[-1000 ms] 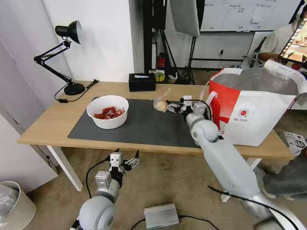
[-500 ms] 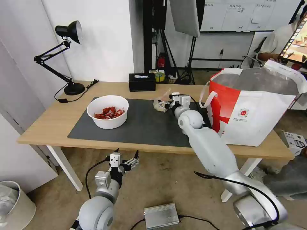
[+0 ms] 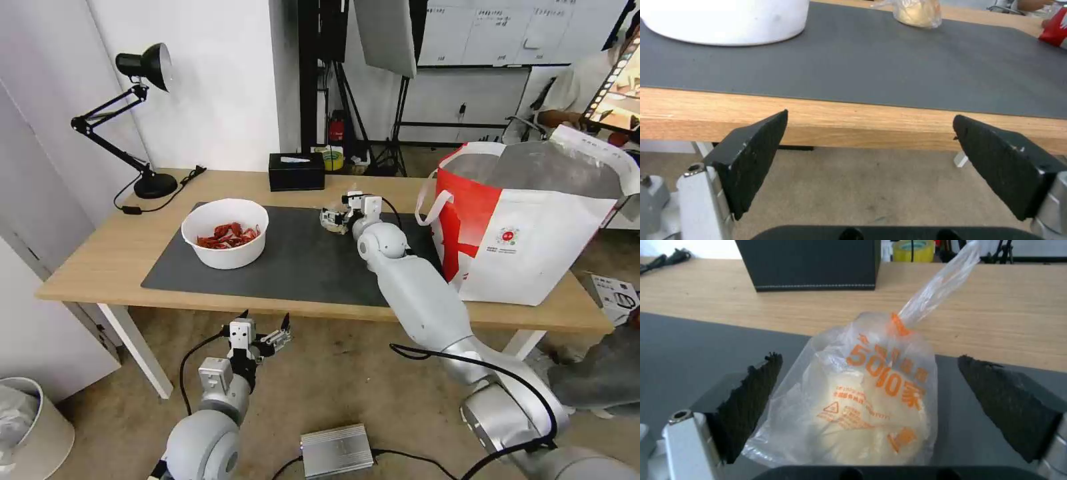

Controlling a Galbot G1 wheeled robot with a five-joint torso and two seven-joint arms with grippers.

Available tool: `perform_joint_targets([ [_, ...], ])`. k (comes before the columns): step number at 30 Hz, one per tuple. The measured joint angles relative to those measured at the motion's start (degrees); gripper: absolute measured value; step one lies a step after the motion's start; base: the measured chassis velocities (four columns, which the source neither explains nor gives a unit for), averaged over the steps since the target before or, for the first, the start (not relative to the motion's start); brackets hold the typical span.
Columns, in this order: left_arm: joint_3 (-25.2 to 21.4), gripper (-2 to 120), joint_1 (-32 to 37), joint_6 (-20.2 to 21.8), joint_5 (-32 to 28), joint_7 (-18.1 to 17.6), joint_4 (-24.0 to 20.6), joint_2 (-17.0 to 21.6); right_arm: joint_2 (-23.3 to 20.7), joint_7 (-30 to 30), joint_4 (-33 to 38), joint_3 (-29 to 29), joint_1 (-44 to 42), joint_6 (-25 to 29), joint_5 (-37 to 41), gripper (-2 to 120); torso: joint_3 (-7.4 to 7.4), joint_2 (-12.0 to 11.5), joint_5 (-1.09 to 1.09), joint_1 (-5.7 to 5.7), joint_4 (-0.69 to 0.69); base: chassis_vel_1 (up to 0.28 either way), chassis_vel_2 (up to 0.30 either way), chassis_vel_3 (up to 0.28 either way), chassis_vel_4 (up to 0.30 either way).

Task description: Pick up the trash from the table and place it into the takeout bag.

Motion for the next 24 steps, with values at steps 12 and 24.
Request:
perform_joint_targets([
  [12, 0.34, 100, 0.47, 0.00, 0.86, 0.00, 0.02, -0.75, 2.96, -2.01, -8.10, 1.10, 3.40, 0.67, -2.41, 100, 0.00, 0.00, 0.00, 0.00, 0.00, 0.000, 0.000, 0.000, 0.000],
  [24, 0.82, 100, -0.20, 0.10, 0.94, 0.00, 0.55, -0.96, 3.68, -3.08, -9.64, 1.23, 2.88, 0.78, -3.20, 100, 0.00, 0.00, 0.01, 0.00, 0.00, 0.000, 0.000, 0.000, 0.000],
])
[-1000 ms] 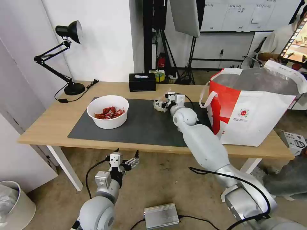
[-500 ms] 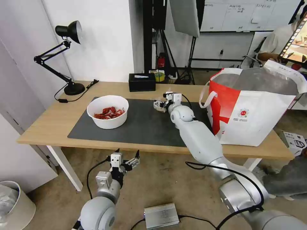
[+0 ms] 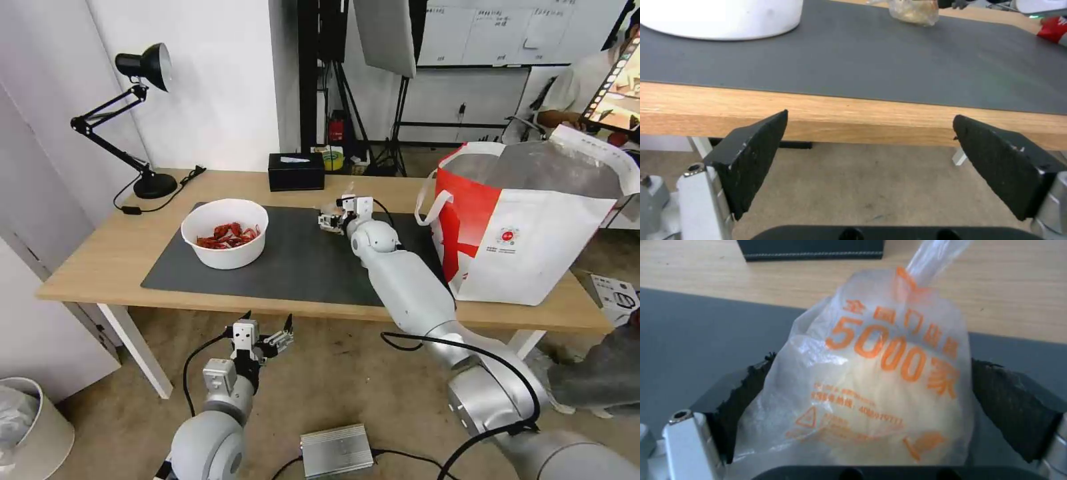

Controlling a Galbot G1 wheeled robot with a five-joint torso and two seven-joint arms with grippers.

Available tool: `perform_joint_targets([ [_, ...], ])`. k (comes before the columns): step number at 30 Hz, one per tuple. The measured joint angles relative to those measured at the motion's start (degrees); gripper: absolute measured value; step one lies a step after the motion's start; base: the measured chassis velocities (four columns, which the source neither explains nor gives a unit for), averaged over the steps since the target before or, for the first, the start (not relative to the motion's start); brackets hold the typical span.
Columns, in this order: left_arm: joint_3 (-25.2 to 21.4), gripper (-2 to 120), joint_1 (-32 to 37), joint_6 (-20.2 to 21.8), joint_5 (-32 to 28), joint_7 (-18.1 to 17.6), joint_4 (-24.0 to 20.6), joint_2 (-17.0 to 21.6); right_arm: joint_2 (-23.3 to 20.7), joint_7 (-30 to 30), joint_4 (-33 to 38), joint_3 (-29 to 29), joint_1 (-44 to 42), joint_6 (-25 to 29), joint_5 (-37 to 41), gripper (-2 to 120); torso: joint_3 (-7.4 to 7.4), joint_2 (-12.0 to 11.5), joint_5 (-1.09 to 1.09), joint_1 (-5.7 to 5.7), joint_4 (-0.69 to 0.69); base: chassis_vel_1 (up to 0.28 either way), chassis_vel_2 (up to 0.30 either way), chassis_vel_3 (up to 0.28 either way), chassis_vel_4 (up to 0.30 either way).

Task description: Pick up the trash from the table and place it into the takeout bag.

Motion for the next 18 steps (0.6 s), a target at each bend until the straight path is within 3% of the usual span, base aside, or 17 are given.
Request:
perform_joint_targets([
  [4, 0.08, 100, -0.02, 0.04, 0.00, 0.00, 0.04, 0.00, 0.21, -0.08, -0.03, -0.03, -0.35, 0.00, -0.16, 100, 0.00, 0.00, 0.00, 0.00, 0.00, 0.000, 0.000, 0.000, 0.000],
  [16, -0.28, 100, 0.44, -0.17, 0.06, 0.00, -0.02, 0.09, 0.19, 0.30, 0.83, 0.16, -1.70, -0.05, 0.06, 54, 0.00, 0.00, 0.00, 0.00, 0.00, 0.000, 0.000, 0.000, 0.000],
  [18, -0.30, 100, 0.44, -0.20, 0.07, 0.00, -0.02, 0.13, 0.15, 0.34, 1.12, 0.19, -1.87, -0.06, 0.09, 51, 0.00, 0.00, 0.00, 0.00, 0.00, 0.000, 0.000, 0.000, 0.000],
])
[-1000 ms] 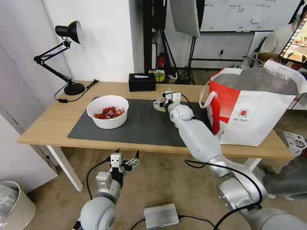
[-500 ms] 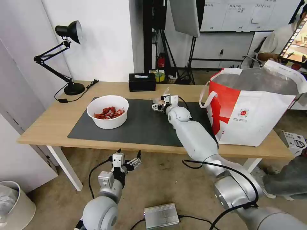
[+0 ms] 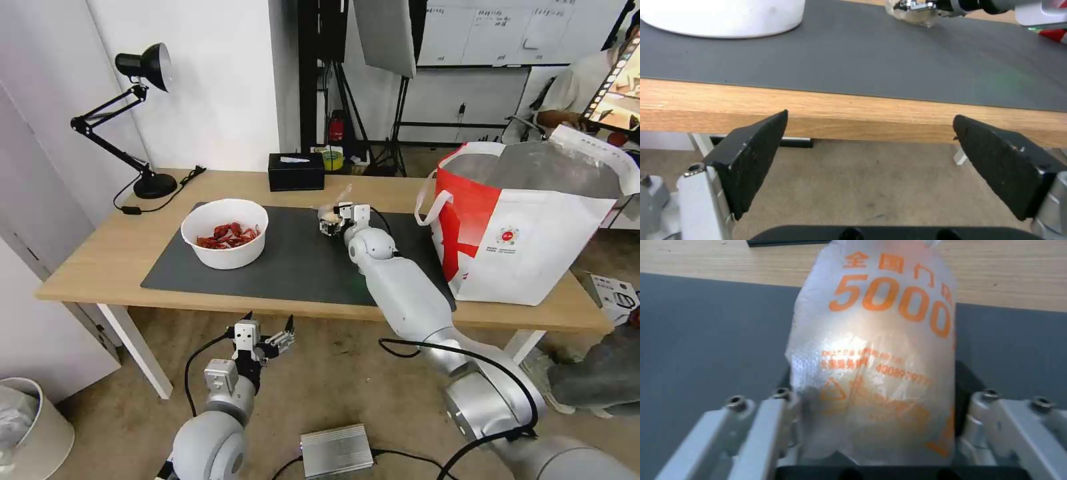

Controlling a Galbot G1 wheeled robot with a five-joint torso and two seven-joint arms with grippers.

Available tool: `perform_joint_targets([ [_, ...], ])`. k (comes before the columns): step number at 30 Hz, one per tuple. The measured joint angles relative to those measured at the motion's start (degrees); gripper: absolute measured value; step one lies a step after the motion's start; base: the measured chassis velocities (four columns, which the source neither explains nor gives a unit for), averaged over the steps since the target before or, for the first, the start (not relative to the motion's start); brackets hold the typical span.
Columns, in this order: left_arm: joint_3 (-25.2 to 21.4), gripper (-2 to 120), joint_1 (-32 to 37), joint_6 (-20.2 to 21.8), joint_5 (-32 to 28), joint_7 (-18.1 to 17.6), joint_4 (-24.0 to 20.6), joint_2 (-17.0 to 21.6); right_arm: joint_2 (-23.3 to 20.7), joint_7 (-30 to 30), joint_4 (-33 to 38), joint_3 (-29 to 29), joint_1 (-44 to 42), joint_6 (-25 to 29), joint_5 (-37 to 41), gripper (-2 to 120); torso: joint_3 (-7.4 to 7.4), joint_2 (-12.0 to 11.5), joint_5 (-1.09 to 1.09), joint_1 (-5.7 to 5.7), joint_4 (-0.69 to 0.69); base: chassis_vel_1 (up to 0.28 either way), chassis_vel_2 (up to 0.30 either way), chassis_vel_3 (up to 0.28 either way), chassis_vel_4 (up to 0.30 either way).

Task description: Pick up the trash from the table and place it into the takeout bag.

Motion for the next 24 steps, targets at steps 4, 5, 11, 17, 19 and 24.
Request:
perform_joint_targets([
  [4, 0.03, 100, -0.14, -0.04, 0.00, -0.01, 0.00, 0.03, -0.35, 0.35, 1.71, 0.01, -0.66, -0.19, 0.16, 35, 0.00, 0.00, 0.00, 0.00, 0.00, 0.000, 0.000, 0.000, 0.000],
  [5, 0.07, 100, -0.19, -0.05, 0.00, -0.01, 0.00, 0.02, -0.49, 0.53, 2.15, -0.01, -0.74, -0.29, 0.23, 31, 0.00, 0.00, 0.00, 0.00, 0.00, 0.000, 0.000, 0.000, 0.000],
  [11, 0.02, 100, -0.18, -0.12, -0.06, -0.03, 0.00, 0.13, -1.37, 1.63, 5.08, -0.14, -1.31, -1.36, 0.83, 12, 0.00, 0.00, 0.00, 0.00, 0.00, 0.000, 0.000, 0.000, 0.000],
  [17, -0.01, 100, -0.26, -0.27, -0.25, -0.05, -0.02, 0.46, -3.07, 4.34, 10.59, -1.01, -2.99, -3.48, 2.05, 6, 0.00, 0.00, 0.00, 0.00, 0.00, 0.000, 0.000, 0.000, 0.000],
  [19, -0.01, 100, -0.25, -0.30, -0.31, -0.05, -0.14, 0.63, -3.99, 5.93, 13.28, -1.24, -4.39, -3.82, 1.88, 6, 0.01, 0.00, 0.00, 0.00, 0.00, 0.000, 0.000, 0.000, 0.000],
  [24, -0.04, 100, -0.03, -0.81, -0.35, -0.05, -0.15, 0.87, -5.32, 8.93, 18.36, -1.32, -6.96, -4.16, 0.94, 6, 0.00, 0.00, 0.00, 0.00, 0.00, 0.000, 0.000, 0.000, 0.000],
])
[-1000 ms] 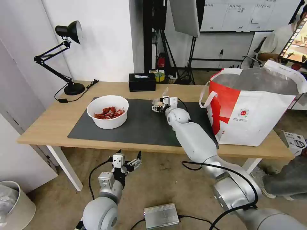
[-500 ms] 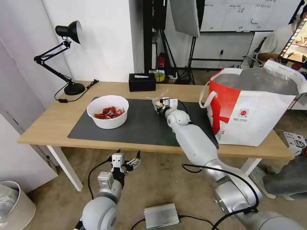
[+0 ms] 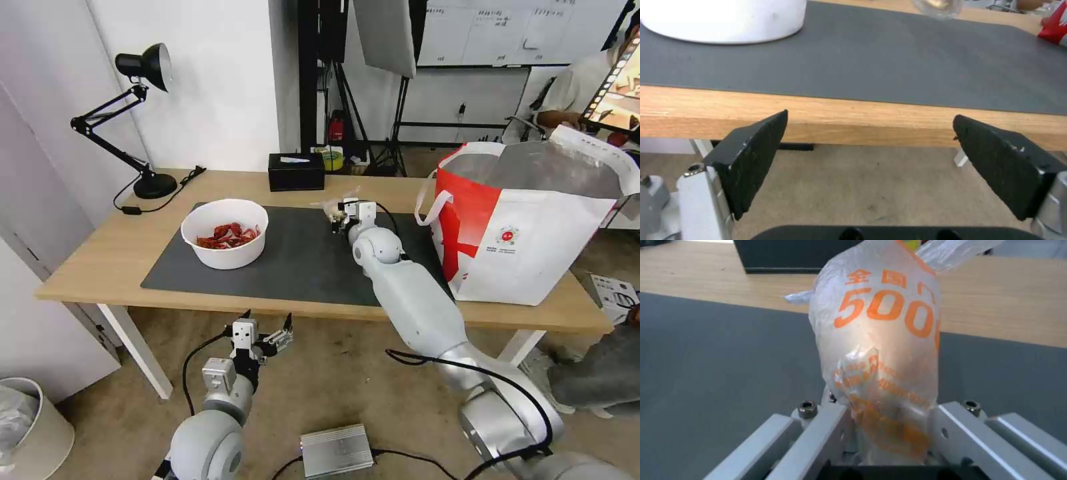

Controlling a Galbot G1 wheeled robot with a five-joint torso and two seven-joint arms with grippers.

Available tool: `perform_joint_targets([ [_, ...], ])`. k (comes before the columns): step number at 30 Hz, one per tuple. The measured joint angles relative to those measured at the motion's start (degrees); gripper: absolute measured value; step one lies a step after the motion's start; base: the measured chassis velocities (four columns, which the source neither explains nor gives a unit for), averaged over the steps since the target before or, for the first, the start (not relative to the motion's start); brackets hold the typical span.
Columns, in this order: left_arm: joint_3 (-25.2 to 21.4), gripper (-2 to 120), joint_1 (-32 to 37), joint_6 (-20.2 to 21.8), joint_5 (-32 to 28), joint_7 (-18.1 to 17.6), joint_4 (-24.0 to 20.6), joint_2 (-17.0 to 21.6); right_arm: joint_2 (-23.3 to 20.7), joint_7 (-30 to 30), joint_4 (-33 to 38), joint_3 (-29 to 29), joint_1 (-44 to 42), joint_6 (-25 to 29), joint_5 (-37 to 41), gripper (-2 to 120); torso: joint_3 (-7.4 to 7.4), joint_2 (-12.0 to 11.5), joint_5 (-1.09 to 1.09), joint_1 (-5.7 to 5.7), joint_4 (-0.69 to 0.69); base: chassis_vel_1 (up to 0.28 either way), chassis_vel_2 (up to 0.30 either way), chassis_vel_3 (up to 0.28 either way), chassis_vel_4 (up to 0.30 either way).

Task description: Pick up the trash from the table and place it into the takeout bag.

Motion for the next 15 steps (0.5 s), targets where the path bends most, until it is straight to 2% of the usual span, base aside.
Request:
perform_joint_targets([
  [7, -0.11, 100, 0.51, -0.25, -0.02, -0.01, -0.24, -0.03, -3.39, 5.93, 11.38, -0.11, -5.46, -0.36, -1.96, 6, 0.00, 0.00, 0.00, 0.00, -0.01, 0.000, 0.000, 0.000, 0.000],
  [8, -0.11, 100, 0.51, -0.25, -0.02, -0.01, -0.24, -0.03, -3.39, 5.93, 11.38, -0.11, -5.46, -0.36, -1.96, 6, 0.00, 0.00, 0.00, 0.00, -0.01, 0.000, 0.000, 0.000, 0.000],
  [15, -0.15, 100, 0.79, -0.32, 0.01, -0.03, -0.23, -0.07, -7.71, 10.20, 22.79, 0.23, -12.50, -2.78, -1.88, 5, 0.00, 0.00, 0.00, 0.00, 0.00, 0.000, 0.000, 0.000, 0.000],
])
